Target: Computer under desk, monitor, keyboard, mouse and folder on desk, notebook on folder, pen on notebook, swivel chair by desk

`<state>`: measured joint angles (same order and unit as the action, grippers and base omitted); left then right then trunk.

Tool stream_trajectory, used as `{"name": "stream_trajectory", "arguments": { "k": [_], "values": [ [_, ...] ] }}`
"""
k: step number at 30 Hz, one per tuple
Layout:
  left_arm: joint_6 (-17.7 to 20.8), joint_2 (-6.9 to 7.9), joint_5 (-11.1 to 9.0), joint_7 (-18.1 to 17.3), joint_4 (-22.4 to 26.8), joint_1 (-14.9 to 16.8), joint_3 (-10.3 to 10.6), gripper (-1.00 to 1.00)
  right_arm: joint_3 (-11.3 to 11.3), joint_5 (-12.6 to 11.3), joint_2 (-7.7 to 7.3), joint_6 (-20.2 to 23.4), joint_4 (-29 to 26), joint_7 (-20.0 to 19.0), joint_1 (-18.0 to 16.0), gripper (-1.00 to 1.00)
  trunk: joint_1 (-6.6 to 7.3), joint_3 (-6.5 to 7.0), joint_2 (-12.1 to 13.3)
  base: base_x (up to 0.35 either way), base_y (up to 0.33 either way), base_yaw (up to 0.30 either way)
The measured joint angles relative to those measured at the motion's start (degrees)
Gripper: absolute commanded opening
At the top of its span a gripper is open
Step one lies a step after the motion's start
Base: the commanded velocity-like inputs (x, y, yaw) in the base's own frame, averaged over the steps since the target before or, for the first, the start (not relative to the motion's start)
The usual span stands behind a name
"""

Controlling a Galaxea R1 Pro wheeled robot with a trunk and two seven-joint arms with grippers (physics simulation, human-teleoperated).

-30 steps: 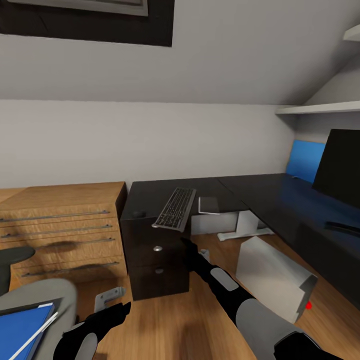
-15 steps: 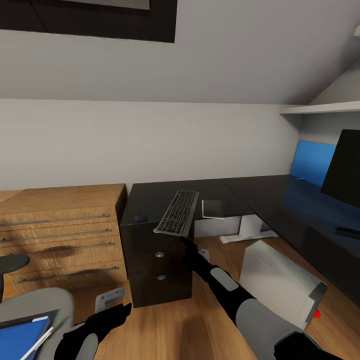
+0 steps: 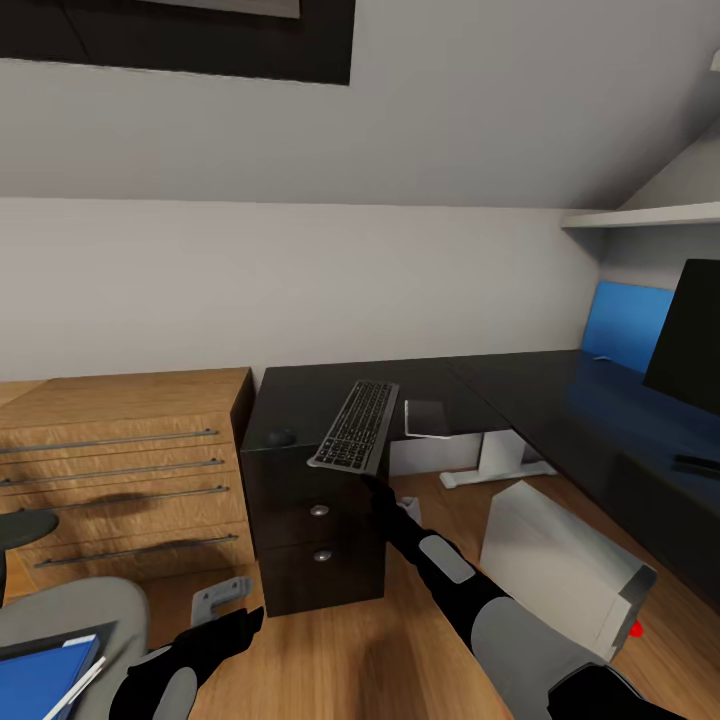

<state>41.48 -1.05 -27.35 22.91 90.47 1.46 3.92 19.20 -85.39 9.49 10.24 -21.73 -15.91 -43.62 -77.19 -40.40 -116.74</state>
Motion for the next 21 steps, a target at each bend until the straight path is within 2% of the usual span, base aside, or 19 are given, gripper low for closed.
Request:
{"name": "stream_trajectory", "arguments": {
  "k": [5,6,11,13,21],
  "values": [
    [0.0,0.02,0.0,0.0,0.0,0.0,0.0,1.00,0.1,3.7,0.14,-3.4,0.0,-1.1,0.0,1.00,0.00,0.00,0.0,0.000,0.000,0.000],
    [0.0,0.01,0.0,0.0,0.0,0.0,0.1,1.00,0.2,5.2,0.20,-4.5,0.0,-1.9,0.0,1.00,0.00,0.00,0.0,0.000,0.000,0.000],
    [0.1,0.00,0.0,0.0,0.0,0.0,0.1,1.00,0.4,9.2,0.28,-6.3,0.0,-3.3,0.0,1.00,0.00,0.00,0.0,0.000,0.000,0.000],
    [0.1,0.00,0.0,0.0,0.0,0.0,0.1,1.00,0.4,9.9,0.26,-6.5,0.1,-3.5,0.0,1.00,0.00,0.00,0.0,0.000,0.000,0.000],
    [0.1,0.00,0.0,0.0,0.0,0.0,0.1,1.00,0.1,10.2,0.03,-3.9,0.2,-3.7,0.0,1.00,0.00,0.00,0.0,0.000,0.000,0.000]
  ]
}}
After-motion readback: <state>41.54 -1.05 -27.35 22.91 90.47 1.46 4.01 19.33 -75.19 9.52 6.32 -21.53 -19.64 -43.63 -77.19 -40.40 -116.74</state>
